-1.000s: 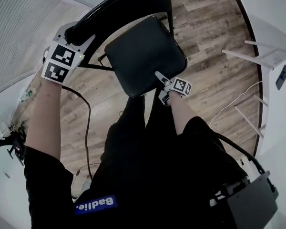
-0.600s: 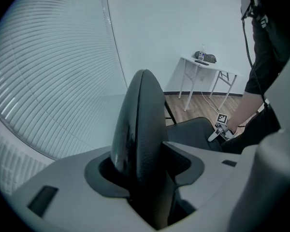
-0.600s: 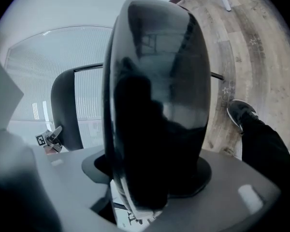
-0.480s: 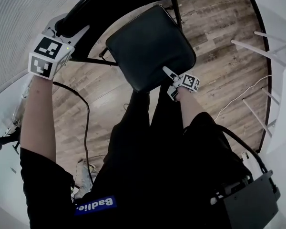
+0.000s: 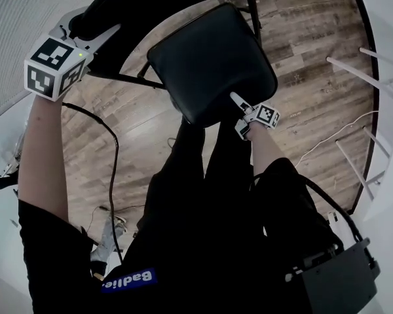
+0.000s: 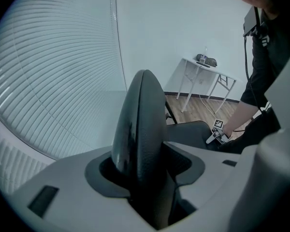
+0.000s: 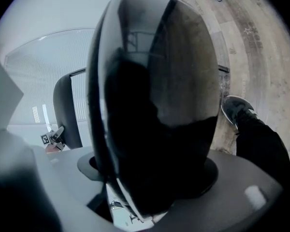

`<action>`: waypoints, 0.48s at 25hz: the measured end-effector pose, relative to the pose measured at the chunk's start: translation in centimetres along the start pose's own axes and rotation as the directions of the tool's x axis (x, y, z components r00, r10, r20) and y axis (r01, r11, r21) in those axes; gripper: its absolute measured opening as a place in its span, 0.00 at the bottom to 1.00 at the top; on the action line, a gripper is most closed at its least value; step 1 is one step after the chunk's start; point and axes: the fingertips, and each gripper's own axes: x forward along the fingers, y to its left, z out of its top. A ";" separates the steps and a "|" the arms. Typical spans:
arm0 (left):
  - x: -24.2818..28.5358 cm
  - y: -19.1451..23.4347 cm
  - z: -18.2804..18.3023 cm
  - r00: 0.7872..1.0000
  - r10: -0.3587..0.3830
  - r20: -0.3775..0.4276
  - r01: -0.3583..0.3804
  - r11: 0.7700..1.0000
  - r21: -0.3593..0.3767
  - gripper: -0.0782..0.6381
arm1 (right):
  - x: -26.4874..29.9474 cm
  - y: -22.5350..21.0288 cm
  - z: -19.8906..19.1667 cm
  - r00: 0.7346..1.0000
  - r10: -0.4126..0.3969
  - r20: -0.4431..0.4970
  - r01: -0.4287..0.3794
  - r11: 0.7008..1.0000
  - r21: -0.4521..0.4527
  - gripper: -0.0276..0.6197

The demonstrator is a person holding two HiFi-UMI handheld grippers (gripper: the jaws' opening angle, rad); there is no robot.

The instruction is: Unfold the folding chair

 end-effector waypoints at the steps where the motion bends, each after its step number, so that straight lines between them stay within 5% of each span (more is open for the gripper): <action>1: 0.2 0.0 -0.1 1.000 -0.003 0.001 0.003 1.000 -0.002 0.41 | 0.0 -0.4 0.1 1.000 0.005 0.000 -0.005 1.000 0.001 0.55; 9: 1.7 -1.8 -0.2 1.000 -0.012 0.008 0.013 1.000 -0.005 0.42 | -0.8 -3.7 0.4 0.999 0.040 -0.009 -0.040 0.999 0.005 0.59; 12: 1.9 -2.6 -0.3 1.000 -0.003 0.007 0.003 1.000 -0.001 0.42 | -1.2 -5.3 0.3 1.000 -0.009 -0.016 0.009 1.000 0.009 0.59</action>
